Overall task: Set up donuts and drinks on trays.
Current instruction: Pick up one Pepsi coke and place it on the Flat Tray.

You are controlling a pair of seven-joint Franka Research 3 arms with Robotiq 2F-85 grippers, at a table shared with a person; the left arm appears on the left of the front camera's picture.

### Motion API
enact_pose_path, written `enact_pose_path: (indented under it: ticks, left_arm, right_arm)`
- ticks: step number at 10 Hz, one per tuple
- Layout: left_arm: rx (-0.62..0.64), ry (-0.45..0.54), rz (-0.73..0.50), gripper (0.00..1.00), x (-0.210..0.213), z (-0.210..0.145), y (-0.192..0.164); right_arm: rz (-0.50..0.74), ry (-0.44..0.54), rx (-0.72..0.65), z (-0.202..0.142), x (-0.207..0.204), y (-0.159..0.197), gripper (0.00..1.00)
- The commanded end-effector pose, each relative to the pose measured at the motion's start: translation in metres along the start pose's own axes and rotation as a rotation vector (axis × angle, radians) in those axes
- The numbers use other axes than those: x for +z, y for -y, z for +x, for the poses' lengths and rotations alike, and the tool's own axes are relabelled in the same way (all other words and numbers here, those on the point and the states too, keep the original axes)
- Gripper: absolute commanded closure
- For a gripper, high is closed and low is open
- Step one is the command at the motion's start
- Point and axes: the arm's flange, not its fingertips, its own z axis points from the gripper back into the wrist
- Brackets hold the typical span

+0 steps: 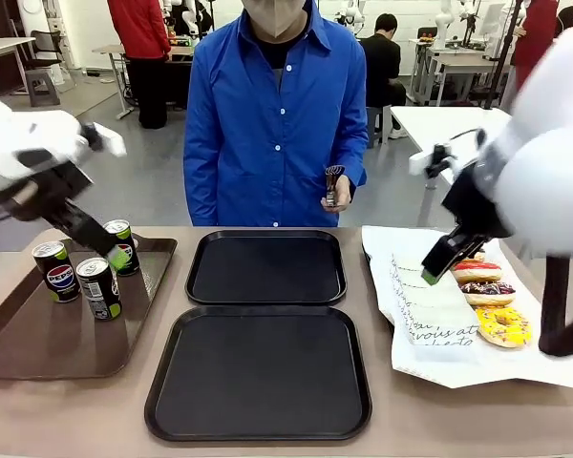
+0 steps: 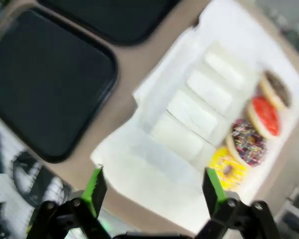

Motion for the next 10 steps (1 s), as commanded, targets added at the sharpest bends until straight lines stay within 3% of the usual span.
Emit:
enact_pose_path:
  ticks: [1, 3, 5, 10]
  left_arm:
    - [0.409, 0.403, -0.613, 0.0, 0.019, -0.033, -0.043]
    - [0.585, 0.48, -0.803, 0.0, 0.017, -0.06, -0.085]
    - [0.733, 0.526, -0.864, 0.0, 0.014, -0.083, -0.126]
    - [0.979, 0.517, -0.784, 0.0, 0.026, -0.155, -0.192]
  right_arm:
    - [0.4, 0.148, -0.265, -0.047, 0.005, 0.065, 0.0]
    - [0.654, 0.269, -0.471, -0.089, -0.015, 0.138, 0.0]
    - [0.808, 0.378, -0.575, -0.127, -0.028, 0.183, 0.0]
    - [0.852, 0.454, -0.641, -0.198, -0.01, 0.223, 0.0]
